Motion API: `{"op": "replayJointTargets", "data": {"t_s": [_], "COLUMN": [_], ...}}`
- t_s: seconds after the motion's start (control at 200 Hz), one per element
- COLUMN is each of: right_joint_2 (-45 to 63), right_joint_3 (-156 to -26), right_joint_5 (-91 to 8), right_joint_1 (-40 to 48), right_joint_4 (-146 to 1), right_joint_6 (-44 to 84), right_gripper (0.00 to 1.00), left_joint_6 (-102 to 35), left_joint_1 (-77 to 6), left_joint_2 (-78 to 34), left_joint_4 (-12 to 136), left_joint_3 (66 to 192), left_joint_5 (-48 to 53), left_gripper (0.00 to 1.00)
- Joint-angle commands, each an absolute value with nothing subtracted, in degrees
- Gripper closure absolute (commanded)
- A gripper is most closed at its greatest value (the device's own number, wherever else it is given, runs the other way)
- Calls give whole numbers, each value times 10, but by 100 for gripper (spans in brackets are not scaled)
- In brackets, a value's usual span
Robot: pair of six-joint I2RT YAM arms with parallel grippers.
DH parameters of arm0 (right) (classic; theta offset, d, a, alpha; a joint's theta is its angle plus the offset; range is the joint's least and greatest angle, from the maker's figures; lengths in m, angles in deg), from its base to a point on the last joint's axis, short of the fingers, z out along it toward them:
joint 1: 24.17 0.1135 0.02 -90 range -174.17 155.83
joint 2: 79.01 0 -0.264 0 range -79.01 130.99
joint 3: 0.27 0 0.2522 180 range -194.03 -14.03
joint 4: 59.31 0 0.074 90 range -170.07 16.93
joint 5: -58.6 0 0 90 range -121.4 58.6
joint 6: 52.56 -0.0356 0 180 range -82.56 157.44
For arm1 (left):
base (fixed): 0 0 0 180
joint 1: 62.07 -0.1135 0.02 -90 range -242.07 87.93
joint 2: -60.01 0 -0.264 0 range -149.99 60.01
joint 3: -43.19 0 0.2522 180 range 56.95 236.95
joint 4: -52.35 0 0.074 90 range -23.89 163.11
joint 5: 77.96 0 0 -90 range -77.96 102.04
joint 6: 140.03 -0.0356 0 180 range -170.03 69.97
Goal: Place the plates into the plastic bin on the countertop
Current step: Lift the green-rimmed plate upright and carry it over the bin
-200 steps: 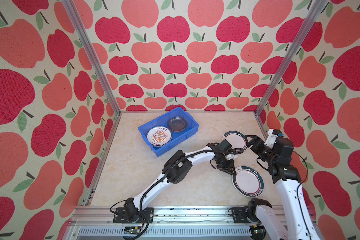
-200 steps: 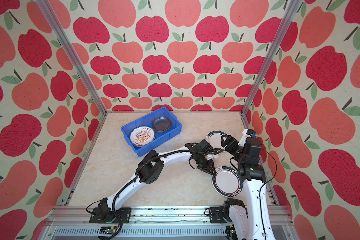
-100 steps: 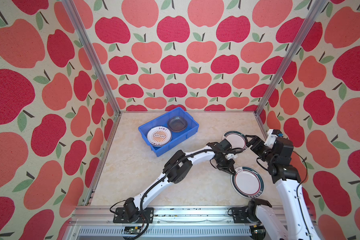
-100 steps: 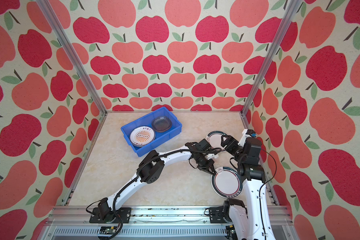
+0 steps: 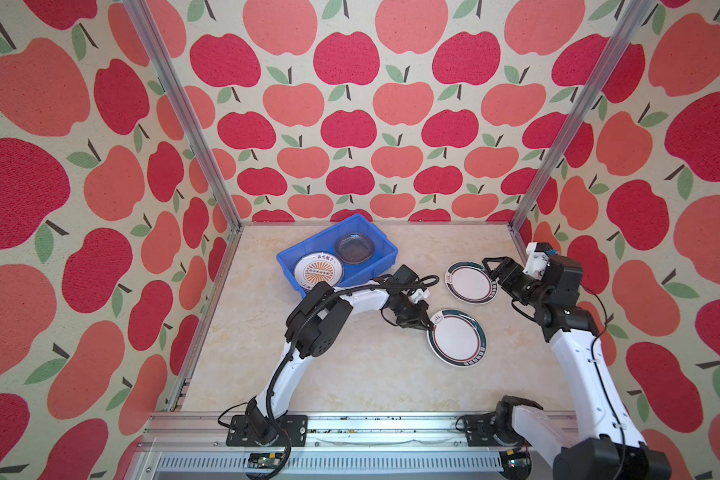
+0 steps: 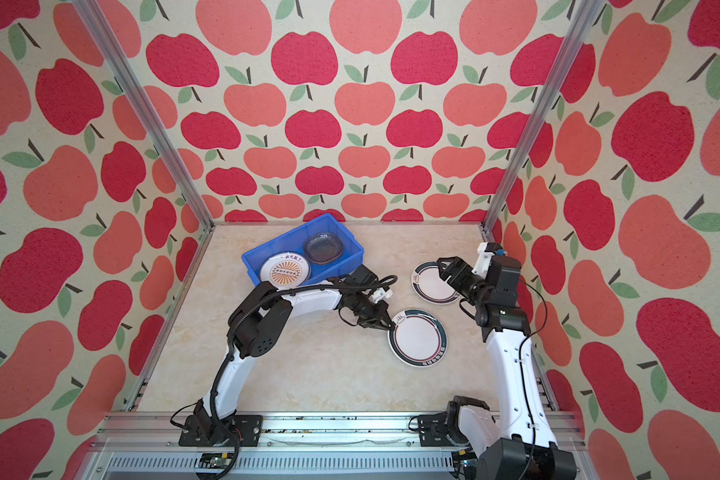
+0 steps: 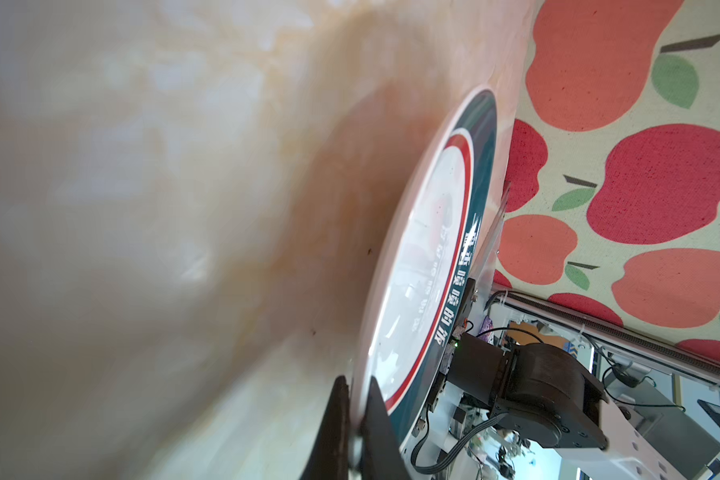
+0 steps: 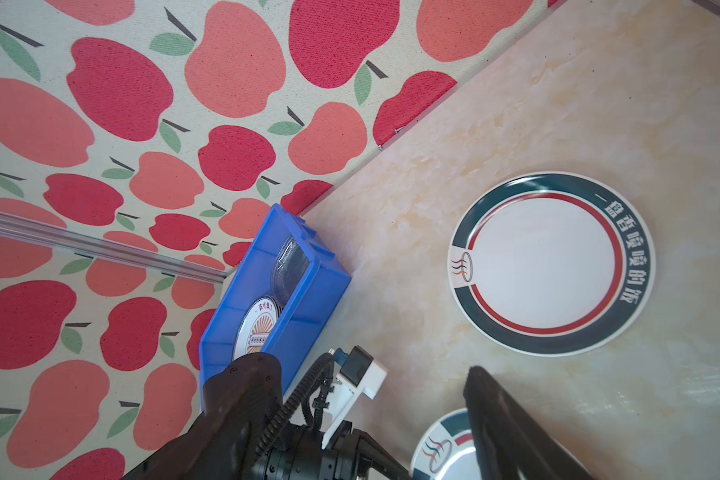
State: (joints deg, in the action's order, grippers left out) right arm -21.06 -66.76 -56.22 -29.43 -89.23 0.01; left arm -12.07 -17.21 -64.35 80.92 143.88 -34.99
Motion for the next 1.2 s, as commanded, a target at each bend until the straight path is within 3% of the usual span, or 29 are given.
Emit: {"op": "replayJointTargets", "data": {"t_s": [0.0, 0.445, 0.915, 1.196], "right_joint_2": [-198, -114, 65, 178], "right_joint_3": [-717, -809, -891, -956], "right_joint_5": [-604, -669, -727, -753], "right_joint_1": [-287, -223, -75, -14], "right_joint_4": [-881, -842, -770, -732], "right_joint_6": [21, 25, 5, -26], "right_gripper": [24, 45, 48, 51], "left_joint_6": [-106, -127, -72, -63], "left_joint_1": [-186, -300, -475, -522], "left_joint_2": [-535, -305, -204, -189], "left_joint_4": [757, 872, 817, 794], "left_joint_3": [1402, 1343, 1277, 1253], "left_joint_5": [-315, -246, -294, -308], "left_gripper": [100, 100, 100, 100]}}
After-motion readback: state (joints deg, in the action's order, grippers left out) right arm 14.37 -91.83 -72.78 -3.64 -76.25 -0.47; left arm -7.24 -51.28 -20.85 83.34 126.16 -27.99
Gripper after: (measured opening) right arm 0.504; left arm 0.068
